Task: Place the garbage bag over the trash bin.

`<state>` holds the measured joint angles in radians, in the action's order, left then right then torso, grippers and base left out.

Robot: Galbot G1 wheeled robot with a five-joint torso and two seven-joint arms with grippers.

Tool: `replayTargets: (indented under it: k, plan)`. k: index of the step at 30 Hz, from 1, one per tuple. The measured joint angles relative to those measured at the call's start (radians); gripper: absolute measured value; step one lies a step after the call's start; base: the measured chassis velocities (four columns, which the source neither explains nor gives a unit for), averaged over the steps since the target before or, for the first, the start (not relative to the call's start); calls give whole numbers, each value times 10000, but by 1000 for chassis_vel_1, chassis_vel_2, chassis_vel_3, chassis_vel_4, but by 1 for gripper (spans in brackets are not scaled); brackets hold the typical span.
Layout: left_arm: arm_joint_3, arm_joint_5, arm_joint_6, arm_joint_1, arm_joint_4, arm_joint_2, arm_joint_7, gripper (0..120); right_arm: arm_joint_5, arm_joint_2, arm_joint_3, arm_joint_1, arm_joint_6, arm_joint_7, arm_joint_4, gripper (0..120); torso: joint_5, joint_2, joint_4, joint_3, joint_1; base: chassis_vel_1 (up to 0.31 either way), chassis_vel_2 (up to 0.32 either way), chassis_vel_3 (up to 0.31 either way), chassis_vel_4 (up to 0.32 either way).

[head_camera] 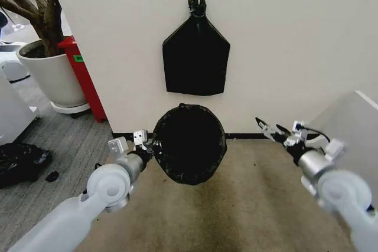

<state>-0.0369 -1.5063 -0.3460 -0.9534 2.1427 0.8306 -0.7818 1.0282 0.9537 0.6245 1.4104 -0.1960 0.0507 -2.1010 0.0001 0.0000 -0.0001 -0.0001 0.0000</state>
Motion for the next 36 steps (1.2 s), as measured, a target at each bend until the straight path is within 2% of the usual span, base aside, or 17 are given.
replayTargets:
  k: [1, 4, 7, 8, 11, 12, 13, 15, 16, 22, 30, 36]
  plan:
    - [0, 0, 0, 0, 0, 0, 0, 0, 0, 0, 0, 0, 0, 0, 0, 100, 0, 0, 0, 0, 0, 0, 0, 0, 0]
    - [534, -1340, -411, 629, -168, 274, -1346, 0, -1549, 781, 35, 822, 482, -384, -430, 100, -4, 0, 0, 0, 0, 0, 0, 0, 0]
    - [901, -1900, -609, 1144, -450, 482, -2066, 0, -2511, 1309, -31, 1285, 859, -572, -598, 100, 0, 0, 2, 1, 0, 0, 0, 0, 0]
    - [1161, -2248, -722, 1490, -579, 627, -2602, 0, -3101, 1621, -59, 1528, 1203, -721, -642, 100, -4, 0, 1, 1, 0, 0, 0, 0, 0]
    - [1374, -2540, -806, 1775, -716, 744, -3160, 0, -3521, 1822, -77, 1693, 1488, -826, -651, 100, -1, 0, 0, 0, 0, 0, 0, 0, 0]
    - [1644, -3012, -873, 2163, -933, 977, -3868, 0, -4126, 2129, -67, 1926, 1932, -973, -657, 100, 3, 0, 0, 1, 0, 0, 0, 0, 0]
    - [1741, -3198, -885, 2348, -1026, 1109, -4071, 0, -4380, 2283, -23, 2019, 2136, -1012, -672, 100, -4, 0, 0, 2, 0, 0, 0, 0, 0]
    - [1811, -3290, -890, 2487, -1107, 1200, -4195, 0, -4544, 2401, 17, 2079, 2279, -1020, -688, 100, -6, 0, 0, 1, 0, 0, 0, 0, 0]
    - [1937, -3385, -896, 2670, -1261, 1363, -4415, 0, -4728, 2548, 77, 2160, 2469, -1021, -719, 100, 3, 1, 1, 1, 0, 0, 0, 0, 0]
    - [2604, -3421, -920, 3109, -2044, 2191, -4901, 0, -5082, 3025, 213, 2480, 2784, -989, -898, 100, 1, 0, 0, 1, 0, 0, 0, 0, 0]
    - [3335, -2620, -1004, 3334, -3132, 3066, -4922, 0, -5074, 3037, 214, 2352, 2813, -801, -940, 100, 0, 0, 1, 2, 0, 0, 0, 0, 0]
    - [3499, -2368, -1111, 3363, -3577, 3306, -4905, 0, -5048, 3000, 264, 2311, 2813, -757, -940, 100, 0, 0, 1, 2, 0, 0, 0, 0, 0]
